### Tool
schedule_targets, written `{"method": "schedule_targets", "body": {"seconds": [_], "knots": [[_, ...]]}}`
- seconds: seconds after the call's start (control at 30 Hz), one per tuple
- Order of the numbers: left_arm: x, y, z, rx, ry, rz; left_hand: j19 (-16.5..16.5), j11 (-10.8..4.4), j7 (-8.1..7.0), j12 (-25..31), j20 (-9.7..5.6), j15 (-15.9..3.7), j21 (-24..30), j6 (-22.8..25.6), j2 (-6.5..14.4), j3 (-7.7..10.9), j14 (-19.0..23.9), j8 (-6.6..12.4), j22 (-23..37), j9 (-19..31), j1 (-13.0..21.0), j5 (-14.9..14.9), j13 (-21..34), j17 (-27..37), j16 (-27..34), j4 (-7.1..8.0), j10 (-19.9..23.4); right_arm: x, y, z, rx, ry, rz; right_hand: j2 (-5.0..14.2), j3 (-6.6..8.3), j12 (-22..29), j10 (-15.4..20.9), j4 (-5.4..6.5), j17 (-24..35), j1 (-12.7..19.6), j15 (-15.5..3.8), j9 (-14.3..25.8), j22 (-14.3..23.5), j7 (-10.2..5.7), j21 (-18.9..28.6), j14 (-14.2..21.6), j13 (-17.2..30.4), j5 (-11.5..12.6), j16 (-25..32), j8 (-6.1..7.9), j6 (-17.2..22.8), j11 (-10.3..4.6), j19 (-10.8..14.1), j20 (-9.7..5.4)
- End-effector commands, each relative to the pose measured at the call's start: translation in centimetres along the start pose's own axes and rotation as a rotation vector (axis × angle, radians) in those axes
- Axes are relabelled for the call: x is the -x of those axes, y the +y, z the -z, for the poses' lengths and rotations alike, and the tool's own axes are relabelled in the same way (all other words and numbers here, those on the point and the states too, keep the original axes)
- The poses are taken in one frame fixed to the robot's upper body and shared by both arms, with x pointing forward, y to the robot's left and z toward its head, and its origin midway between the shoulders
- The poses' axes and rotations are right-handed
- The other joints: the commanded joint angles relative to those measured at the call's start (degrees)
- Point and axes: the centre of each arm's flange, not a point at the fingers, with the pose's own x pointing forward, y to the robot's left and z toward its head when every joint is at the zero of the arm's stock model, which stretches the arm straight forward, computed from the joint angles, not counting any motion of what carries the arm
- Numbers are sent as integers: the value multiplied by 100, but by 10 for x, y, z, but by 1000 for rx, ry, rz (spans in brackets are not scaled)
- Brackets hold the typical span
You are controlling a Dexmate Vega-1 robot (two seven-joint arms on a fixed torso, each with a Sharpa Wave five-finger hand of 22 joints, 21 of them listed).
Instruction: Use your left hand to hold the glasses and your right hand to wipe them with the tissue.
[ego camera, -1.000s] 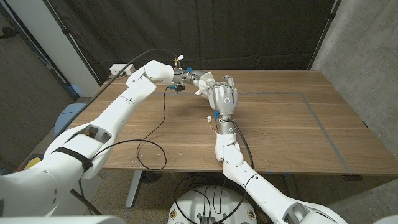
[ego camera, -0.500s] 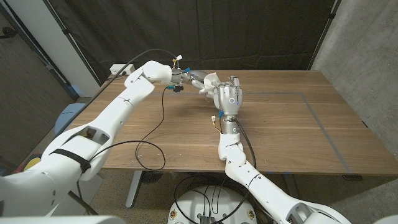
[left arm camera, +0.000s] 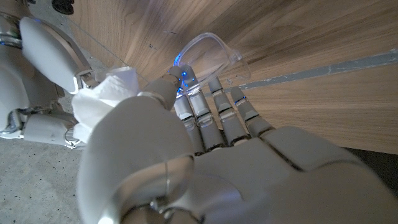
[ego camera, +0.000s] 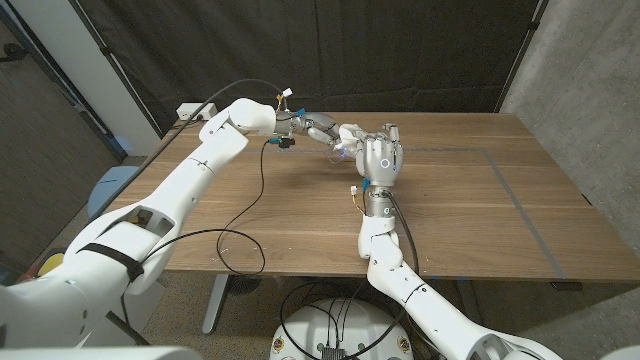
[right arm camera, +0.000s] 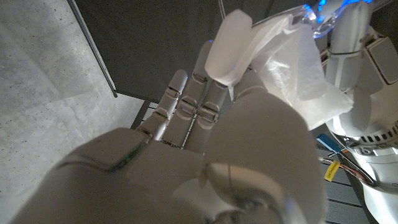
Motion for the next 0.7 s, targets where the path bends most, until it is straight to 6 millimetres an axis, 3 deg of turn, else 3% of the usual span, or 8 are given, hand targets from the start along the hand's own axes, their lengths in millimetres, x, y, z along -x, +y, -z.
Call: {"method": "schedule_targets", "body": {"seconds": [0.03, 0.43, 0.7], "knots": [[0, -1, -7, 14, -19, -19, -24, 1, 355, 35, 27, -707, 36, 373, 32, 46, -2, 27, 10, 14, -15, 36, 11, 5, -13, -8, 0, 9, 3, -3, -9, -17, -28, 5, 55, -13, 95, 10, 21, 60, -457, 17, 18, 59, 61, 10, 22, 6, 4, -15, 135, -55, -38, -400], [1, -1, -9, 23, -22, -32, -28, -16, 362, 49, 29, -706, 52, 372, 36, 50, -1, 27, 9, 11, -20, 35, 5, 17, -9, -7, -16, 25, 10, -44, -123, -142, -72, -5, 61, -45, 115, 14, 45, 58, -456, 18, 8, 60, 143, 7, 43, -1, -18, -46, 148, -44, -69, -407], [3, -1, -7, 22, -17, -31, -29, -13, 348, 59, 35, -701, 65, 388, 33, 52, -2, 39, 8, 18, -23, 33, -3, 22, -8, -10, -22, 24, 12, -42, -130, -162, -78, -9, 66, -67, 127, 17, 58, 57, -456, 19, -2, 47, 202, 16, 63, -4, -31, -68, 154, -46, -93, -418]]}}
